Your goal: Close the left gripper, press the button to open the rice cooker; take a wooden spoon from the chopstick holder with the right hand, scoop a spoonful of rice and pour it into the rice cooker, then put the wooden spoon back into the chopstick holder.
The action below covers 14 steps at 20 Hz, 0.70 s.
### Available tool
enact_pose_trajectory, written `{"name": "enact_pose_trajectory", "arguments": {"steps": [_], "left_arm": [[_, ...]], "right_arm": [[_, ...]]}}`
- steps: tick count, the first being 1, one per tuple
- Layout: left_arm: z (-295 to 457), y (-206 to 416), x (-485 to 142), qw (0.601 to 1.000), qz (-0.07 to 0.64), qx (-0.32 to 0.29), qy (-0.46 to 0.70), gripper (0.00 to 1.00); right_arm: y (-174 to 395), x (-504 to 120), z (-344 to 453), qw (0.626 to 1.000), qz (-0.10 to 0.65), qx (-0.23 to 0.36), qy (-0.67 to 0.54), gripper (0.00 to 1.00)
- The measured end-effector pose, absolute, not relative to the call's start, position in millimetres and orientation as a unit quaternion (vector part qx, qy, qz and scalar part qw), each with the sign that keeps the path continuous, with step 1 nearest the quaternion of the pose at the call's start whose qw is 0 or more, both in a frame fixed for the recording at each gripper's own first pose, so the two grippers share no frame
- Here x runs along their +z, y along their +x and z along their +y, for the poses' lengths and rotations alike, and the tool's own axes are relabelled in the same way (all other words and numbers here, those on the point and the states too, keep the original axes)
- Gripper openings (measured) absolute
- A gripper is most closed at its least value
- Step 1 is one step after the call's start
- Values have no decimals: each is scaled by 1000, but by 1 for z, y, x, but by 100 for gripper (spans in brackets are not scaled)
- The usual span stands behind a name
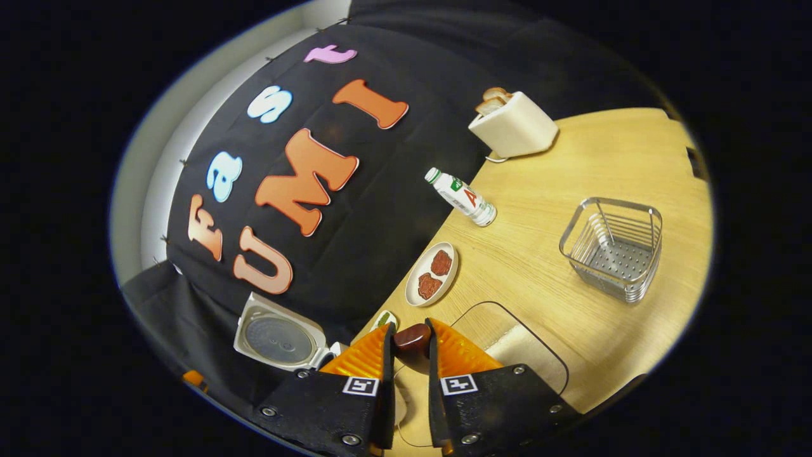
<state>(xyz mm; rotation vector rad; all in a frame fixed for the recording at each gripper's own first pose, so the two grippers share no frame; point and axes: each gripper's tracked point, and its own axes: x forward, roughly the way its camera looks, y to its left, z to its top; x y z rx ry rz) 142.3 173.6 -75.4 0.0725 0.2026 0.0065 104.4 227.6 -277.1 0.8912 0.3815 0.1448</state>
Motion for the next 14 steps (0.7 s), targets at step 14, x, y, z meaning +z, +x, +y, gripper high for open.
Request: {"name": "enact_pose_trajectory", "arguments": {"steps": [14], "left_arm": [[173,138,-63,996,86,3,32,100]], "right_arm": [[105,-280,195,781,177,45,598,21]]}}
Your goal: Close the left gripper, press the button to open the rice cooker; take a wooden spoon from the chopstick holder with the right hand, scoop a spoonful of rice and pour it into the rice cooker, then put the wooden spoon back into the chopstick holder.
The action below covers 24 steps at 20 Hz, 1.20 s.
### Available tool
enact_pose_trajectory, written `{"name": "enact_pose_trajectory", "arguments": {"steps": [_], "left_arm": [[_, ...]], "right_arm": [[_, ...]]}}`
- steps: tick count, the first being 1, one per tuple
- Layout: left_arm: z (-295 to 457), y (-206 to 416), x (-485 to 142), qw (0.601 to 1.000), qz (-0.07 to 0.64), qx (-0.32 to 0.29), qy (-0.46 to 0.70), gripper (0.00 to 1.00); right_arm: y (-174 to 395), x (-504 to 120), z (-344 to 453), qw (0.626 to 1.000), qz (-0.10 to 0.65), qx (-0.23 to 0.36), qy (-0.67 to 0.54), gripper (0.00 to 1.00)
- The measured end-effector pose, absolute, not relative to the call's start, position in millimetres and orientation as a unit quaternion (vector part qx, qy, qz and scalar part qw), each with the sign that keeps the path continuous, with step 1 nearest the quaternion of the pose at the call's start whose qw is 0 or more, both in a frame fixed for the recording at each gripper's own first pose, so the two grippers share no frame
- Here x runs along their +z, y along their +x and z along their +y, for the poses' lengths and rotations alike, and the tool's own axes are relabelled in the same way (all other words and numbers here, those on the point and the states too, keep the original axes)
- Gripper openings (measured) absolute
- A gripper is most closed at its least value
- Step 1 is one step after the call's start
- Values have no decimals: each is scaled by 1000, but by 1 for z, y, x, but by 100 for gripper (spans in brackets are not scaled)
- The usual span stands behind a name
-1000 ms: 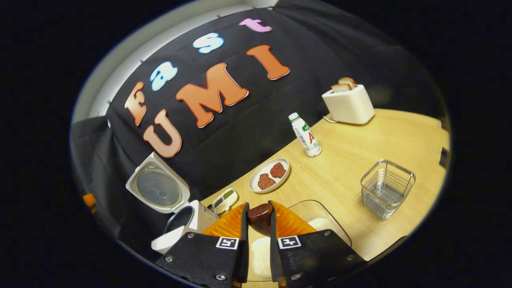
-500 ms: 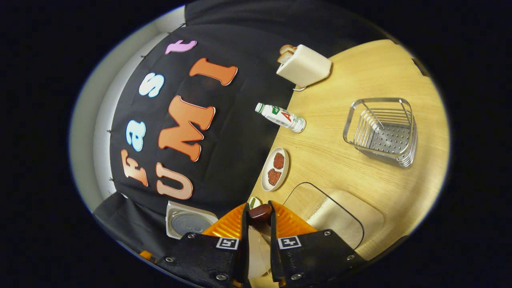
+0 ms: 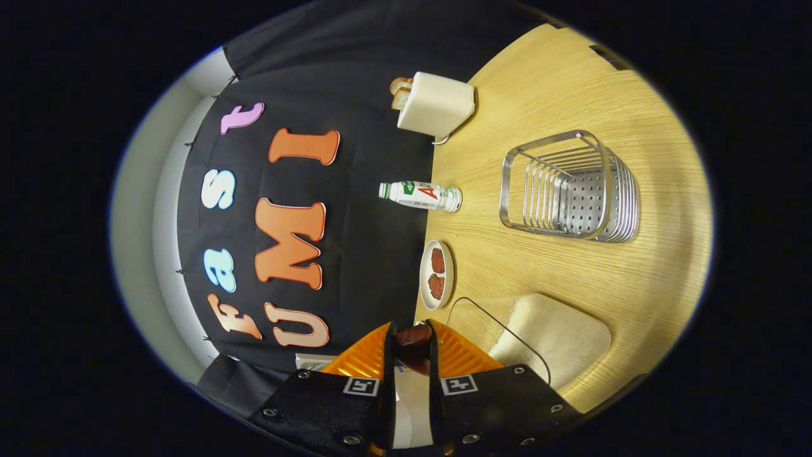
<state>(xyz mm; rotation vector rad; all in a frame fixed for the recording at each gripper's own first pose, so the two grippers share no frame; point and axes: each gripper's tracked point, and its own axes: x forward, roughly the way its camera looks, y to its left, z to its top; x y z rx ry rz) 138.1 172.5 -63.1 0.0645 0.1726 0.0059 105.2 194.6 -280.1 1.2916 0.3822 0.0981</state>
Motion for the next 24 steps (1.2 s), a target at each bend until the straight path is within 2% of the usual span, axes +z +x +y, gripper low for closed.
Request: {"name": "enact_pose_trajectory", "arguments": {"steps": [13,24], "left_arm": [[165,134,-58,997,79,-5,12,100],[195,129,-64,997,80,7,-1,100]], "right_arm": [[102,-222,184,764,150,51,625,21],[129,-153,285,758,163,124,619,21]]}}
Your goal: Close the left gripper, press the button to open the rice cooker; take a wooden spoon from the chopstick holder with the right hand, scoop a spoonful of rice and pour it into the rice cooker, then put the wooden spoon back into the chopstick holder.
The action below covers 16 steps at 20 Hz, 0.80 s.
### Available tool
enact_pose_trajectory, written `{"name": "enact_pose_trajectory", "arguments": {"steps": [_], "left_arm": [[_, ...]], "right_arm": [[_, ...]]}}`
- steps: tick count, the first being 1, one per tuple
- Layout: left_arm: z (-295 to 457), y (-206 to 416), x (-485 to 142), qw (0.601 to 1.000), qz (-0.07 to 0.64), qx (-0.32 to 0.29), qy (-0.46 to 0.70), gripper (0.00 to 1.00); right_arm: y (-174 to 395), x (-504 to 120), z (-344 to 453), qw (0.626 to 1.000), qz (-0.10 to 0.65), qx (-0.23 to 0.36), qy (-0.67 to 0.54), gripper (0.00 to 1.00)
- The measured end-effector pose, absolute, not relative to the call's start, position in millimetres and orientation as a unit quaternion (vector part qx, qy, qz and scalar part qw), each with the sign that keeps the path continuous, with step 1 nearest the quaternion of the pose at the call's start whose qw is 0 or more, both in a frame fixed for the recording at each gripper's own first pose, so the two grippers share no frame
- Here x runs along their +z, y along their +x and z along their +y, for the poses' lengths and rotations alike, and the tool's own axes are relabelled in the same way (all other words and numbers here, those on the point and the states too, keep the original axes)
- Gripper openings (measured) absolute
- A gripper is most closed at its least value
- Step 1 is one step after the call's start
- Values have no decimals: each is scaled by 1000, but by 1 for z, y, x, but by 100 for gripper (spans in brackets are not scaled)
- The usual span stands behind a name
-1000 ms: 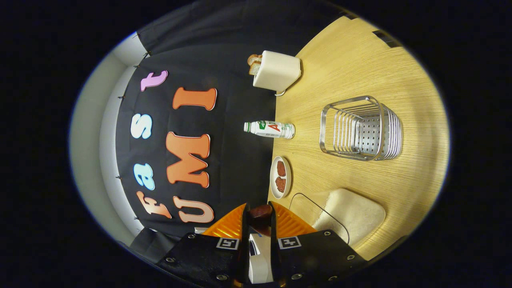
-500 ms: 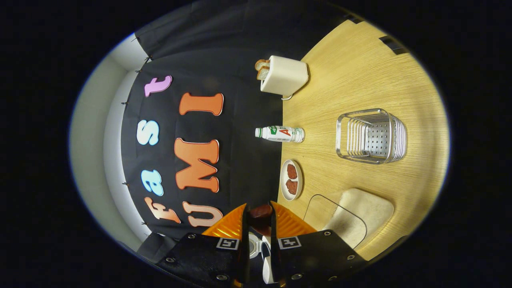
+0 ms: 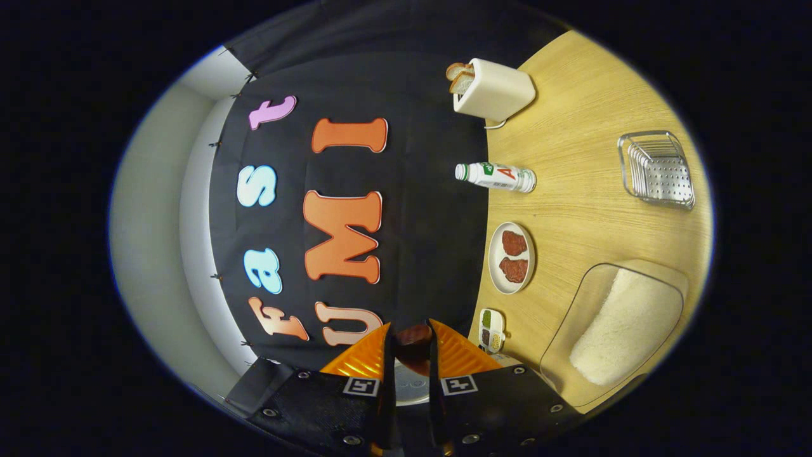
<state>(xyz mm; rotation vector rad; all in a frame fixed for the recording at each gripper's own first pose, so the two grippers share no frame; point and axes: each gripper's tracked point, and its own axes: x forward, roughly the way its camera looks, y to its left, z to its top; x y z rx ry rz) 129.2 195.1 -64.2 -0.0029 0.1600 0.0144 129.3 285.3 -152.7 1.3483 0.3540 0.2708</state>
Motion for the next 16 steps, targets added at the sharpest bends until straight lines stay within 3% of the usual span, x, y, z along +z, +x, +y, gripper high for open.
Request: {"name": "enact_pose_trajectory", "arguments": {"steps": [10,16], "left_arm": [[217,131,-92,995,103,9,-13,100],[237,139,-102,994,107,23,-13,100]], "right_arm": [[146,-154,407,758,211,170,594,21],[160,-160,458,790,225,181,540,21]]}}
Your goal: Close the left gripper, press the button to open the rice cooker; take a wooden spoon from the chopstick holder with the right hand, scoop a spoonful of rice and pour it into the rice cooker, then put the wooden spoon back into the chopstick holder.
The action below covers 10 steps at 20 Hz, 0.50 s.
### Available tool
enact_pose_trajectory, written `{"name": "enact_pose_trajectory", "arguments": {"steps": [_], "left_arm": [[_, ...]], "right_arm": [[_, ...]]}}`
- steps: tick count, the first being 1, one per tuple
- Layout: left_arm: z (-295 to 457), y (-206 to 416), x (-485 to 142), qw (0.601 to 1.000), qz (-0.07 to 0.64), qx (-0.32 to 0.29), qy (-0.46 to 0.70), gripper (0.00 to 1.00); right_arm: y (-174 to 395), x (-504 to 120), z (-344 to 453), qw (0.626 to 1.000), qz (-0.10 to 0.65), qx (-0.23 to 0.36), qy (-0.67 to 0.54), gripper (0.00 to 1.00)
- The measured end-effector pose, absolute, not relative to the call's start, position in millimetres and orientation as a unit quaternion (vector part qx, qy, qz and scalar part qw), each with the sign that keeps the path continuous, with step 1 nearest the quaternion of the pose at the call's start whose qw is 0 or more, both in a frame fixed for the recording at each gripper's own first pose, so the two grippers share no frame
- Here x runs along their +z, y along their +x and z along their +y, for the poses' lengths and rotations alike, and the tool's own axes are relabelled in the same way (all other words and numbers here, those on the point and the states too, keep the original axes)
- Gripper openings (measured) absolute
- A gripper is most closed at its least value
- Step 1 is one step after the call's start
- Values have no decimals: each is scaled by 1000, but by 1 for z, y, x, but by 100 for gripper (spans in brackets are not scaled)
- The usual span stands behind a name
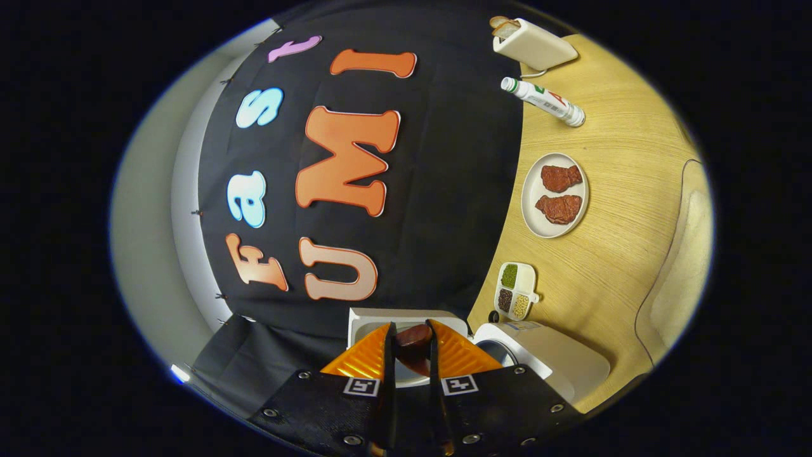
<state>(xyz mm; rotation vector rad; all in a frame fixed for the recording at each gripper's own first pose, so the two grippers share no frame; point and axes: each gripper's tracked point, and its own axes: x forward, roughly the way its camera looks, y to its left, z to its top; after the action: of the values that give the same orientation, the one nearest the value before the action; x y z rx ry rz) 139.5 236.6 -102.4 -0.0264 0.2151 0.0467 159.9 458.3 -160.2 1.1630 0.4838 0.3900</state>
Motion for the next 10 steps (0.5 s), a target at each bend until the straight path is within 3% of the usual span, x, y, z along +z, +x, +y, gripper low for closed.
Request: {"name": "enact_pose_trajectory", "arguments": {"steps": [10], "left_arm": [[229,153,-108,994,108,-15,-22,100]], "right_arm": [[175,-137,503,841,212,211,450,21]]}}
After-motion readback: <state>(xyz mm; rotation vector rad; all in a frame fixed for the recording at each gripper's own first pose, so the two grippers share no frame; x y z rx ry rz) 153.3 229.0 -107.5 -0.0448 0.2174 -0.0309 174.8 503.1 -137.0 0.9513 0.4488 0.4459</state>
